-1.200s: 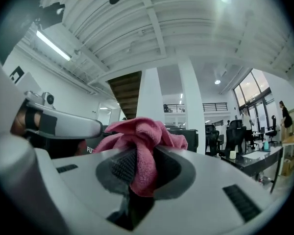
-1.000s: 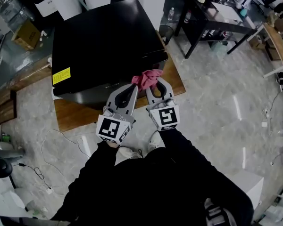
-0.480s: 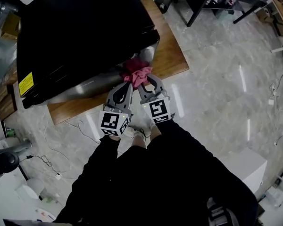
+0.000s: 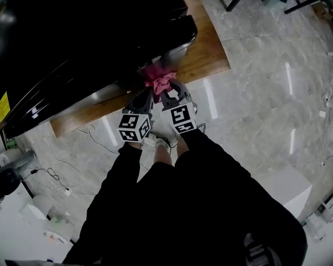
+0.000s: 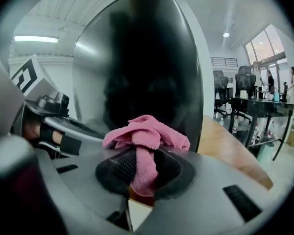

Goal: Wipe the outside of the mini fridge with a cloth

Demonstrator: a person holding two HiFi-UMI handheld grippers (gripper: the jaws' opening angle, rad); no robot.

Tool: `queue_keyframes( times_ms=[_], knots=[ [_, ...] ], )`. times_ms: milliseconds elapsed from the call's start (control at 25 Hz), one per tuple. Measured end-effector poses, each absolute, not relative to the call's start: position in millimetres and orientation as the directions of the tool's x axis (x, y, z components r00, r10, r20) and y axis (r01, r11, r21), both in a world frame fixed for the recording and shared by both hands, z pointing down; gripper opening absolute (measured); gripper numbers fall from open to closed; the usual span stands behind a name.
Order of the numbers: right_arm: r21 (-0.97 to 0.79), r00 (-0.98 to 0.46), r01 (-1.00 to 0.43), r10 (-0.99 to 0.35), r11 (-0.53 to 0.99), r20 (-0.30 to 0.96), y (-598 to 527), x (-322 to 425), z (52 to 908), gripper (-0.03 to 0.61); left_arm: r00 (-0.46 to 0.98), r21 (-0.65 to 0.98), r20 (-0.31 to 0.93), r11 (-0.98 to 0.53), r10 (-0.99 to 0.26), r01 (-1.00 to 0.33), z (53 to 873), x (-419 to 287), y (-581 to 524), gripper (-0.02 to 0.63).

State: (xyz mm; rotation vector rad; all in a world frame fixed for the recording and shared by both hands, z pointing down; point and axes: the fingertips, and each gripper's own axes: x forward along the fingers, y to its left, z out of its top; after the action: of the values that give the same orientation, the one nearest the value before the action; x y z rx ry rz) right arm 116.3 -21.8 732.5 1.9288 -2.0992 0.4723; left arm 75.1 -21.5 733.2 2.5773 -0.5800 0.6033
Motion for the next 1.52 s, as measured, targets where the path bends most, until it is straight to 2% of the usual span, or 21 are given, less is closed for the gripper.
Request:
queue_keyframes(
  times_ms=[280,520,720,880,1040,1240,1520],
  knots=[
    [-0.114,-0.111,-0.992,-0.847,0.06,0.519,-23.7,114.7,789.2,0.077,0.759,0.317,0.586,-0.781,-0.284,-0.538,779.7,69.1,-23.3,0.006],
    [-0.098,-0.181,-0.983,-0.831,0.152,0.526,-12.7,116.5,784.5,0.08,0.742,0.287,0.606,-0.792,-0.286,-0.539,777.6,79.0,-8.1,0.006],
    [-0.094,-0.299,-0.954,-0.866,0.286,0.401,33.6,118.9,699.6,0.081,0.82,0.306,0.507,-0.833,-0.267,-0.46,695.7,85.7,32.5,0.006],
    [-0.083,-0.349,-0.937,-0.888,0.34,0.301,69.4,136.4,617.0,0.081,0.871,0.241,0.411,-0.889,-0.269,-0.389,603.4,96.9,62.0,0.006],
    [-0.033,-0.337,-0.94,-0.913,0.339,0.23,89.4,154.1,545.4,0.081,0.909,0.169,0.315,-0.927,-0.272,-0.336,527.0,114.8,81.7,0.006],
    [-0.041,-0.296,-0.955,-0.941,0.293,0.163,109.2,178.4,472.1,0.081,0.956,0.196,0.221,-0.952,-0.193,-0.237,455.1,132.8,106.0,0.006],
    [-0.044,-0.283,-0.959,-0.95,0.28,0.131,91.1,208.8,425.2,0.08,0.976,0.107,0.161,-0.981,-0.143,-0.161,412.8,156.7,106.4,0.006]
  ],
)
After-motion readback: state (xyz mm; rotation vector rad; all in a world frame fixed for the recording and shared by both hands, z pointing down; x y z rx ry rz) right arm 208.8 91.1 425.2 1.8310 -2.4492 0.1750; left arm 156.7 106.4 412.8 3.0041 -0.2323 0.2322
